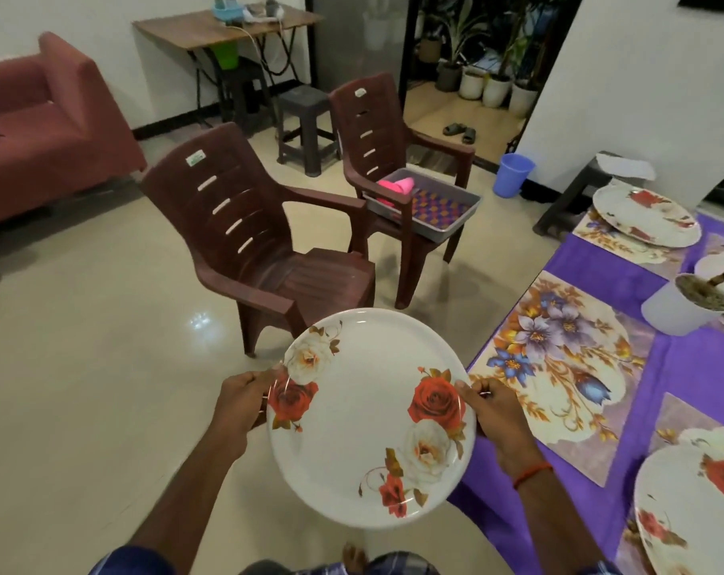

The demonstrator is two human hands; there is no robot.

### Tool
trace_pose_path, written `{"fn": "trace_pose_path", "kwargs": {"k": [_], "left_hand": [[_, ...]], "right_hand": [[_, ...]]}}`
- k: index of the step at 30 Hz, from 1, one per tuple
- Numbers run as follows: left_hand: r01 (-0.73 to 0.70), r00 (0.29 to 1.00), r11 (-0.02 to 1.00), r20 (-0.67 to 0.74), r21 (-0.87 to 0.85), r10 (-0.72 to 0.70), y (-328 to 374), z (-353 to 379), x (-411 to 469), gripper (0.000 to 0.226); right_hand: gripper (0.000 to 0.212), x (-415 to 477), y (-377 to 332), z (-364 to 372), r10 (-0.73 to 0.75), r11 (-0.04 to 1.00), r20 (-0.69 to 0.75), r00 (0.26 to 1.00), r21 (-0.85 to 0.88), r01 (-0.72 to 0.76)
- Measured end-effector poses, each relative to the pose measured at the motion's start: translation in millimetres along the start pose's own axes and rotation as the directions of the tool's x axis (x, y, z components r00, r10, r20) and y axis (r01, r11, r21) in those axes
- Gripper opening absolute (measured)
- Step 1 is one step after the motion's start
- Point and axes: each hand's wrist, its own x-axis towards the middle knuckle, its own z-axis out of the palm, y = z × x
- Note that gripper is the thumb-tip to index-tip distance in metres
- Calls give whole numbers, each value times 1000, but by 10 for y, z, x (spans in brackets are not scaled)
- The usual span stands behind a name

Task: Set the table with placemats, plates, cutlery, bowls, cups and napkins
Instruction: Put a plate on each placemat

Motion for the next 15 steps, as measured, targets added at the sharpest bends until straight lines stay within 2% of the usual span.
{"fn": "trace_pose_path", "kwargs": {"k": [8, 15], "left_hand": [[-32, 989, 994, 148, 100, 17, 566, 338, 823, 27], [-118, 943, 967, 331, 228, 37, 1159, 701, 1674, 31]], "right_hand": [[38, 418, -204, 142, 61, 997, -125, 990, 63, -53], [32, 684, -438, 343, 123, 980, -288, 950, 188, -70]]}}
